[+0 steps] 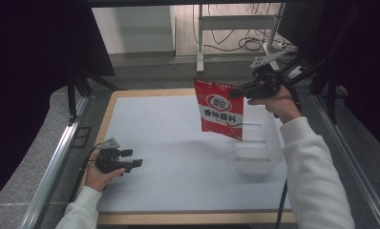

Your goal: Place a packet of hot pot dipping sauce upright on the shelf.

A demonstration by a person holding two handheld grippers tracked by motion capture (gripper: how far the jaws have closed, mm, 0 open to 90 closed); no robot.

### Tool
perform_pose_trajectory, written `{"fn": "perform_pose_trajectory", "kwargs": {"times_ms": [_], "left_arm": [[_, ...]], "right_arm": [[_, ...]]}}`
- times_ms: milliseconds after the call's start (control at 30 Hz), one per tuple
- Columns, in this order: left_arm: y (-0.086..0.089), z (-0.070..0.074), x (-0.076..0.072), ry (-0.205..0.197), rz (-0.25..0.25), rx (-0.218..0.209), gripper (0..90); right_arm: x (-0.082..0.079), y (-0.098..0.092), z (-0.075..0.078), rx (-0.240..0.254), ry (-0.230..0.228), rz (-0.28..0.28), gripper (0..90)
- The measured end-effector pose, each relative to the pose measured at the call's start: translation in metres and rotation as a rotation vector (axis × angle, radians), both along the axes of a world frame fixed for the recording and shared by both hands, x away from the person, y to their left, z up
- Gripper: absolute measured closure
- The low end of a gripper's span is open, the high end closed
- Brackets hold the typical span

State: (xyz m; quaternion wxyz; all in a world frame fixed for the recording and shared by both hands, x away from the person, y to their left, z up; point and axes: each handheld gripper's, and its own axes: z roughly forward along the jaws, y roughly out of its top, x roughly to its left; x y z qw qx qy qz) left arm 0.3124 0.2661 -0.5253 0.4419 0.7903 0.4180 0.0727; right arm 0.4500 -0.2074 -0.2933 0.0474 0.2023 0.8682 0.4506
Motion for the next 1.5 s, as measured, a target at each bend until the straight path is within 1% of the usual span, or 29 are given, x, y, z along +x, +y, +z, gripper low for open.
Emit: {"fn": "perform_pose_trajectory", "kwargs": {"times_ms": [200,300,333,433,467,833,967,1000,1300,1433,1500], "left_arm": [[-0.001,0.000,0.002,0.000,-0.005,0.003,28.6],[-0.002,-0.001,0.002,0.001,-0.006,0.004,28.6],[-0.002,-0.001,0.002,0.002,-0.006,0.005,28.6],[-0.003,-0.001,0.002,0.003,-0.003,0.006,28.6],[-0.003,-0.001,0.002,0.003,-0.003,0.006,28.6],[-0.003,-0.002,0.003,0.005,-0.006,0.016,28.6],[-0.003,-0.002,0.001,0.003,-0.006,0.020,28.5],[-0.004,-0.002,0.000,-0.001,0.001,0.021,28.6],[-0.006,-0.001,-0.004,-0.006,-0.004,0.029,28.6],[-0.007,0.001,-0.007,-0.011,0.005,0.030,28.6],[-0.007,0.002,-0.009,-0.013,0.018,0.028,28.6]], "right_arm": [[0.004,-0.010,0.000,0.007,-0.003,-0.020,89.6],[0.006,-0.014,0.000,0.007,-0.003,-0.028,89.6],[0.008,-0.018,0.000,0.002,-0.001,-0.039,89.6],[0.011,-0.023,0.001,0.002,-0.004,-0.049,89.6],[0.012,-0.024,0.001,0.003,-0.011,-0.049,89.6],[0.019,-0.037,0.001,0.015,-0.016,-0.063,89.6],[0.022,-0.043,0.002,0.024,-0.019,-0.065,89.6],[0.023,-0.047,0.003,0.025,-0.020,-0.069,89.6],[0.026,-0.060,0.008,0.034,-0.026,-0.086,89.6],[0.029,-0.069,0.008,0.051,-0.025,-0.089,89.6],[0.031,-0.073,0.009,0.048,-0.023,-0.088,89.6]]}}
